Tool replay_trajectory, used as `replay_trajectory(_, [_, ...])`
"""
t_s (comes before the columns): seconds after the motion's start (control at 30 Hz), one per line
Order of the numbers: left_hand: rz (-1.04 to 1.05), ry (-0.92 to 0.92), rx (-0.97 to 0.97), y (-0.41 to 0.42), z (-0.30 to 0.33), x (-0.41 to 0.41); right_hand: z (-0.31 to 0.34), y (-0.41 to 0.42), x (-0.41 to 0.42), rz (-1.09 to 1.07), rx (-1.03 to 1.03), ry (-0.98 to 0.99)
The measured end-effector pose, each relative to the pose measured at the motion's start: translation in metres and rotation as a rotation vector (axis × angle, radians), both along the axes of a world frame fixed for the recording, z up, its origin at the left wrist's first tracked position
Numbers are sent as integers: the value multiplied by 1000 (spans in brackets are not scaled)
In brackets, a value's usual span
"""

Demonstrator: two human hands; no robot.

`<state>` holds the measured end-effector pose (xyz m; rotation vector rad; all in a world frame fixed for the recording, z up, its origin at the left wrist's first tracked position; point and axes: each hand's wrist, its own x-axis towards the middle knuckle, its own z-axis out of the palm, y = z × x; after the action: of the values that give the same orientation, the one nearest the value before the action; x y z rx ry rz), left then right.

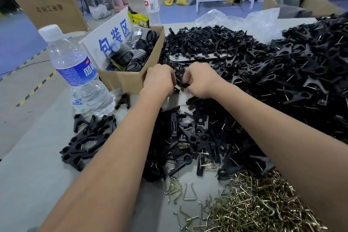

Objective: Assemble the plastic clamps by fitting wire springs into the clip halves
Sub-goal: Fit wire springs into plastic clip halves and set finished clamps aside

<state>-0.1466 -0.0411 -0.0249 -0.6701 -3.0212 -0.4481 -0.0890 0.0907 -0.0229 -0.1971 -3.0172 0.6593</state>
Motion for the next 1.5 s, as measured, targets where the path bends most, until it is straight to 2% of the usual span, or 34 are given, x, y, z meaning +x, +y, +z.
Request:
replay_trajectory(0.07, [24,-12,46,1,0,2,1,11,1,-99,-192,47])
replay_trajectory(0.2, [64,-22,140,3,-4,5,0,23,14,-185,-801,87])
replay_trajectory(0.27, [59,-90,413,1,-1,13,-1,25,23,-161,-991,71])
replay_trajectory(0.33, [34,-364,769,-1,4,27,-2,27,34,-144,-1063,70])
replay_trajectory(0.37, [5,-457,882,-3,4,34,-2,28,39,-142,-1086,69])
replay_trajectory(0.4, [-27,-454,905,-5,3,41,-2,29,45,-140,-1109,67])
replay_trajectory(0.5, [-114,-277,745,-10,-1,55,-2,31,67,-108,-1146,52])
replay_trajectory(0.73, [-295,-412,759,-9,-4,93,-3,34,128,-73,-1234,93])
replay_trajectory(0.8, [-306,-441,768,-9,-6,103,-6,32,140,-96,-1261,116])
replay_trajectory(0.93, [-358,-419,676,-6,-5,117,-11,29,161,-202,-1447,222])
replay_trajectory(1.03, [-401,-477,704,-1,-4,126,-18,29,171,-249,-1494,294])
replay_trajectory(1.1, [-409,-500,741,0,-6,130,-25,29,175,-244,-1468,335])
replay_trajectory(1.27, [-305,-533,912,2,-17,139,-42,29,182,-272,-1227,461])
replay_trajectory(1.4, [-226,-470,1024,7,-25,141,-50,29,182,-278,-1112,505])
replay_trajectory(1.5, [-210,-432,1018,11,-27,141,-53,27,181,-253,-1024,505])
